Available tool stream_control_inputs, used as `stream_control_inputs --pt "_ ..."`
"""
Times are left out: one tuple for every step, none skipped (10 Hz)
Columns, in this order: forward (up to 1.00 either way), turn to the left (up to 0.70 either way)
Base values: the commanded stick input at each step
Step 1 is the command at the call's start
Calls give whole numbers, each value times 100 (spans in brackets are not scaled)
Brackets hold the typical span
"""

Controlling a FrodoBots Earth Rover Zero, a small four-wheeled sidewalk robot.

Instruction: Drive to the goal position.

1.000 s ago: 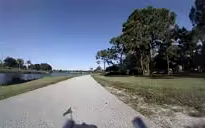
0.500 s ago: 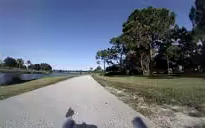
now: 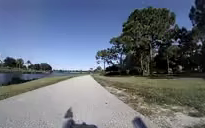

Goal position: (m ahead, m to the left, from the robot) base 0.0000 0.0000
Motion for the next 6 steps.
stream_control_inputs --pt "10 65" --pt "0 47" --pt "0 8" --pt "0 0" --pt "0 0" --pt "0 0"
